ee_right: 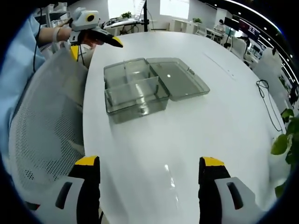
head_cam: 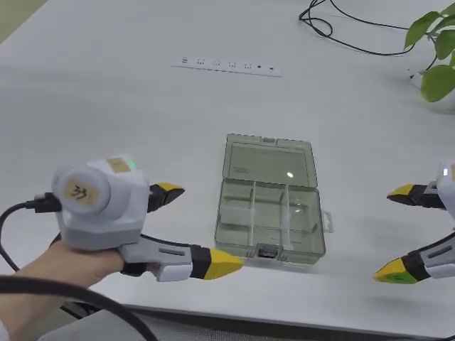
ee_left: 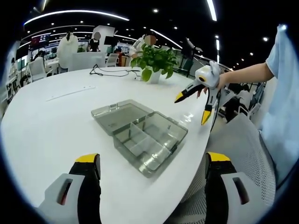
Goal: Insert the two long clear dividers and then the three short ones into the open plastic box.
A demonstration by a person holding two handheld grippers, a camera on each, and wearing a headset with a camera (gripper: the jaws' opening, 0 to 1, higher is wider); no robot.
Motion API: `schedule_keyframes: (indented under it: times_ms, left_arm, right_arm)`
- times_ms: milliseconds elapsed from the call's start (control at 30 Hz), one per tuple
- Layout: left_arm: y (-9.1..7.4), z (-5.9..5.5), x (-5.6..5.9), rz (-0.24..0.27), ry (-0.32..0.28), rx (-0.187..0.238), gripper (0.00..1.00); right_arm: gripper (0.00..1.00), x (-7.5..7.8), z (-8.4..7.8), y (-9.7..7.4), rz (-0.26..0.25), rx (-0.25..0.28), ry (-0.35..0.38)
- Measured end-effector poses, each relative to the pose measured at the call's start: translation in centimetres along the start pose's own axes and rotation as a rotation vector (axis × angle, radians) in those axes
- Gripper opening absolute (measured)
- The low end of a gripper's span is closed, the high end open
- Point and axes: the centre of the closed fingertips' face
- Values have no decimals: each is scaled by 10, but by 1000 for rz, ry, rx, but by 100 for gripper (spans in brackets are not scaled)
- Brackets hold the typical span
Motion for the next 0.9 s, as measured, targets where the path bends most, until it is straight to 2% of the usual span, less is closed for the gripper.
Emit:
schedule_keyframes:
  times_ms: [133,233,433,533,900]
  left_arm:
    - [0,0,0,0,2,-1,95]
    - [0,0,0,1,6,-3,94]
    - [-1,-1,-1,0,9,-6,94]
    - [-2,-1,-2,3,5,-5,94]
    - [-3,-4,-2,7,-4,-10,92]
  right_arm:
    - [81,1,-8,-1,0,-38,-2]
    - [78,2,-17,0,2,-99,-36]
    - [67,5,-25,2,23,-149,-50]
    - [58,5,-32,4,42,-193,-67]
    - [49,9,-45,8,66,-270,-97]
Point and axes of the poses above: the centre of the closed fingertips' face, and the gripper's own axes: y roughly forward along the fingers, x roughly to its right, z roughly out of its top, and after that the axes turned 14 degrees about z, right-handed
